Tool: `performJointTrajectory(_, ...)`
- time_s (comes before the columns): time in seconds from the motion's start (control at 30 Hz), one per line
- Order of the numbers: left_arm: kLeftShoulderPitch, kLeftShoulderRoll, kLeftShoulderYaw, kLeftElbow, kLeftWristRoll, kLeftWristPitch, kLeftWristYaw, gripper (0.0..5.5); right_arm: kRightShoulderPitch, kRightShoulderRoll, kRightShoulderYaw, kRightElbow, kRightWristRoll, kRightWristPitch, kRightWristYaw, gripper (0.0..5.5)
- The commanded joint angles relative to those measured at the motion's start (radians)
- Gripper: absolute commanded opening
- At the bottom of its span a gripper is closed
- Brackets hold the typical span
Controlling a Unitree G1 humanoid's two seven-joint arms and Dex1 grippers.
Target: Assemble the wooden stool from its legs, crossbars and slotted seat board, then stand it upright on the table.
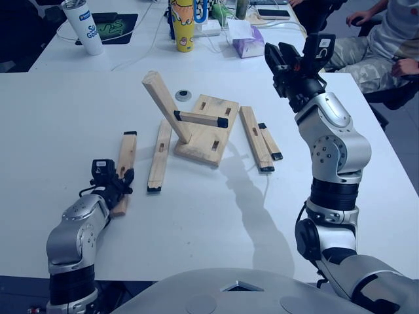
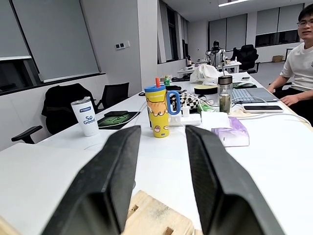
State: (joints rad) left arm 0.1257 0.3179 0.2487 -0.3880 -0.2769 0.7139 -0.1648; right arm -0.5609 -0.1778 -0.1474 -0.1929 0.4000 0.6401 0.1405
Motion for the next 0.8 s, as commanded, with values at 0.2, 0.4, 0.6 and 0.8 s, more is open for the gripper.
performJointTrajectory(0.2,-0.233,0.046,0.025,-0.124,0.024,-0.243,-0.015,2.06,-0.137,0.012,-0.069,-0.019,0.123,0.059,0.012,1.66)
performJointTrajectory(0.4,-0.365,-0.007,0.037,-0.192,-0.051,-0.192,0.043,2.06,-0.229,0.058,-0.144,-0.084,0.454,0.245,0.01,2.53)
performJointTrajectory(0.6,-0.545,-0.144,0.166,-0.161,-0.249,-0.126,0.224,2.06,-0.114,-0.012,0.011,-0.191,0.487,0.317,0.114,3.58)
performJointTrajectory(0.8,-0.681,-0.282,0.255,-0.111,-0.432,-0.174,0.409,2.06,-0.068,0.019,0.091,-0.194,0.495,0.349,0.094,4.22)
